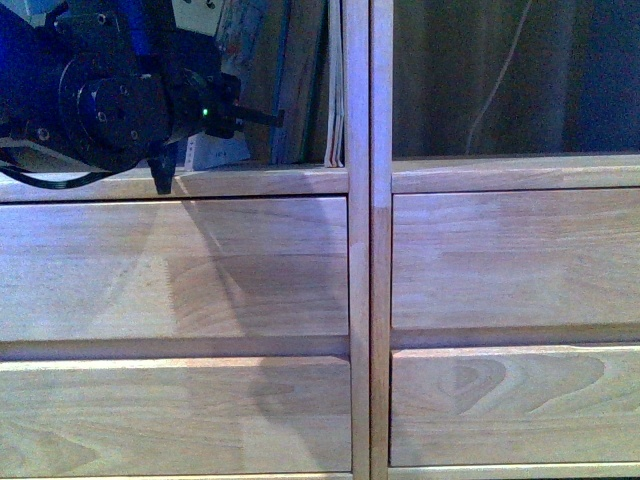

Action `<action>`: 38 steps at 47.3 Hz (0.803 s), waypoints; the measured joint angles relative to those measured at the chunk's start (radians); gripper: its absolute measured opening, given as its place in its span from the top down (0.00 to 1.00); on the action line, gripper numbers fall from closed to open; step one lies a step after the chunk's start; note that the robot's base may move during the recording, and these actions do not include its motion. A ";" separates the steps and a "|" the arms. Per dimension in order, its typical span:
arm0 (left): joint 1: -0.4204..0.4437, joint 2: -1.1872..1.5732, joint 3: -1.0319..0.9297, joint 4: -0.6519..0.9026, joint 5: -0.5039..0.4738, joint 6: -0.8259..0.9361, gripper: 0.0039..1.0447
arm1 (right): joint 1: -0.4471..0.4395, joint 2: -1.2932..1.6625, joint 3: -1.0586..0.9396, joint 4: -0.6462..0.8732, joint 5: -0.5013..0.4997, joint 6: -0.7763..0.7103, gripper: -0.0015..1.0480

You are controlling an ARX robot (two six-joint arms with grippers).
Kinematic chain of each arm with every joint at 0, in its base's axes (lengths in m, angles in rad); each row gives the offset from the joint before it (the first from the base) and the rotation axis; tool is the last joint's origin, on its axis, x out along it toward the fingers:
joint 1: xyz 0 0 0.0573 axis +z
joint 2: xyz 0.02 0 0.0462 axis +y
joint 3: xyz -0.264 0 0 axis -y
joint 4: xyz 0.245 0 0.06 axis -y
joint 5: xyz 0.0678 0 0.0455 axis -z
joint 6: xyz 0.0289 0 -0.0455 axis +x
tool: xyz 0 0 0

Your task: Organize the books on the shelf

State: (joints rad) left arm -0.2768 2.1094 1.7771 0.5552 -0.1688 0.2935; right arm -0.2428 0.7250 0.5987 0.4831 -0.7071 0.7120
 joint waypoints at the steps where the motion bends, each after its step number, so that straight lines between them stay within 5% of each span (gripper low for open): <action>1: 0.000 0.000 0.002 -0.006 0.001 -0.005 0.94 | 0.000 0.000 0.000 0.000 0.000 0.000 0.07; 11: -0.006 -0.001 0.008 -0.019 0.004 -0.011 0.93 | 0.000 0.000 0.000 0.000 0.000 0.000 0.07; 34: -0.041 -0.092 -0.064 0.032 0.029 -0.074 0.07 | 0.000 0.000 0.000 0.000 0.000 -0.002 0.07; 38: -0.038 -0.167 -0.148 0.060 0.043 -0.113 0.07 | 0.000 0.000 0.000 0.000 0.000 -0.002 0.07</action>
State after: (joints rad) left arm -0.3149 1.9423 1.6295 0.6151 -0.1253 0.1802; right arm -0.2428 0.7250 0.5987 0.4831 -0.7071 0.7105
